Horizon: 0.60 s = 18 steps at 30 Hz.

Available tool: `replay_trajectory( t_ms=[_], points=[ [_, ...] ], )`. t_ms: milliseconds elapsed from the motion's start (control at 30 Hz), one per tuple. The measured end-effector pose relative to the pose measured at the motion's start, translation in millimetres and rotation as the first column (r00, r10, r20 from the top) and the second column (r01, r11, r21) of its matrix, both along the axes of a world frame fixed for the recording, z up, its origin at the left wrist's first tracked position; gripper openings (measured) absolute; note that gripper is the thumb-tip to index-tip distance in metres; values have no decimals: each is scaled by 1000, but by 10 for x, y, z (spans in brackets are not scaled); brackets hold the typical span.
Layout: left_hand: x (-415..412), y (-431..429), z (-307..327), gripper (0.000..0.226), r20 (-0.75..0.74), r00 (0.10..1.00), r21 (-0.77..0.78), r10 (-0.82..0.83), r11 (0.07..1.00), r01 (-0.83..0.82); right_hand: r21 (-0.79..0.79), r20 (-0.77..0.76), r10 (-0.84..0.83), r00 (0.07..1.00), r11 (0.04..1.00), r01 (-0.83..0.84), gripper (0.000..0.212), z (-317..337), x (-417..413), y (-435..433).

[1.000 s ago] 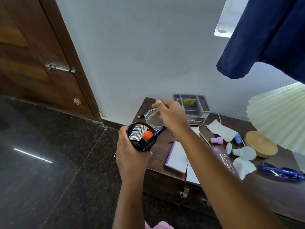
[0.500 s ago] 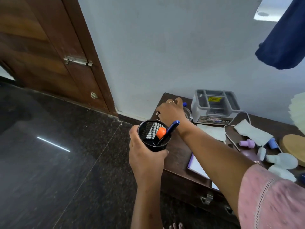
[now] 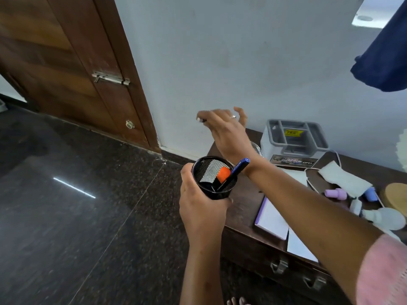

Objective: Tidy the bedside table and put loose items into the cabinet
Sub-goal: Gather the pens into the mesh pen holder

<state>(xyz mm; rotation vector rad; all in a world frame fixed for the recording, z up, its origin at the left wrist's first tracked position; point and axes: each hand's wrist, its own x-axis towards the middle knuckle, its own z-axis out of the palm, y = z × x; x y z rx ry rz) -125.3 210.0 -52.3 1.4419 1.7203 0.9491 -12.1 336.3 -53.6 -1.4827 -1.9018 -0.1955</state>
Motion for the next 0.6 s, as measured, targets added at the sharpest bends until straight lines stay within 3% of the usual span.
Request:
replay_trajectory(
  t_ms=[100, 200, 300, 367, 500, 600],
  points=[
    [-5, 8, 4, 101, 24, 1000, -35, -7, 999, 7, -28, 1, 236, 972, 971, -235, 28, 467, 109, -173],
    [0, -10, 33, 99, 18, 1000, -46, -13, 999, 13, -251, 270, 454, 849, 885, -393, 28, 943, 217, -457],
    [38, -47, 80, 95, 9, 999, -50, -45, 998, 45, -486, 592, 437, 678, 864, -133, 23, 1093, 156, -687],
    [54, -60, 92, 93, 24, 996, -43, -82, 996, 83, -489, 711, 389, 585, 872, 15, 11, 994, 28, -816],
    [60, -62, 88, 91, 50, 976, -56, -211, 975, 213, -455, 809, 356, 467, 883, 116, 37, 720, -133, -975],
    [70, -54, 78, 90, 4, 958, -60, -286, 956, 286, -489, 823, 366, 434, 846, 214, 30, 571, -163, -1040]
  ],
)
